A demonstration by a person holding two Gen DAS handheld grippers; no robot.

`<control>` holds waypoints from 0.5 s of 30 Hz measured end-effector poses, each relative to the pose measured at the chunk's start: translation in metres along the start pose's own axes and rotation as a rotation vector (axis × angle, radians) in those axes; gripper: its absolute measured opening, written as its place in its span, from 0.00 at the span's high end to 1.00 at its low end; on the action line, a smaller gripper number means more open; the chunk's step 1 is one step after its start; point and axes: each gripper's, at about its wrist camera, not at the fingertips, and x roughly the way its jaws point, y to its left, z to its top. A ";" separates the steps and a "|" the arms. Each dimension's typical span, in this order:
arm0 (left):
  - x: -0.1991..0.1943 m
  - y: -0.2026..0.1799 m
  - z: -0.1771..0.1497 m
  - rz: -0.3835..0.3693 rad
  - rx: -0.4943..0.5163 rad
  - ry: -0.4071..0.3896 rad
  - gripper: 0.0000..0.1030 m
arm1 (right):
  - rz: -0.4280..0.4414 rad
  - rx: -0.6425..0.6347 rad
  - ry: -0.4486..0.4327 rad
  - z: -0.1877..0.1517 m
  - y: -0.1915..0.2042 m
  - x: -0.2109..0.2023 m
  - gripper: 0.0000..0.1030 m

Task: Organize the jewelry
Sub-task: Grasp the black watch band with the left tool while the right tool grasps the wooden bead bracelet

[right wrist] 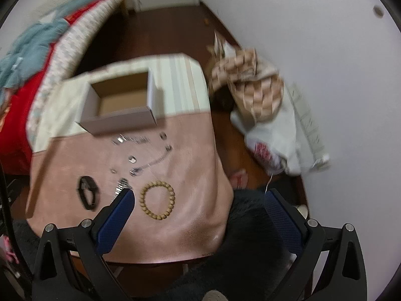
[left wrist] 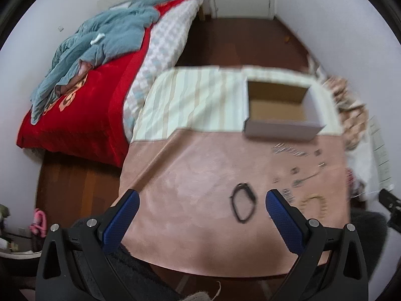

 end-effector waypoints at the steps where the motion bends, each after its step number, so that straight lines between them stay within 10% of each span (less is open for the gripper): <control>1: 0.010 0.000 -0.001 0.003 0.002 0.015 0.00 | -0.004 0.006 0.025 0.001 0.001 0.018 0.00; 15: 0.144 -0.013 -0.027 -0.087 -0.044 0.295 0.02 | -0.017 0.003 0.210 -0.025 0.026 0.142 0.17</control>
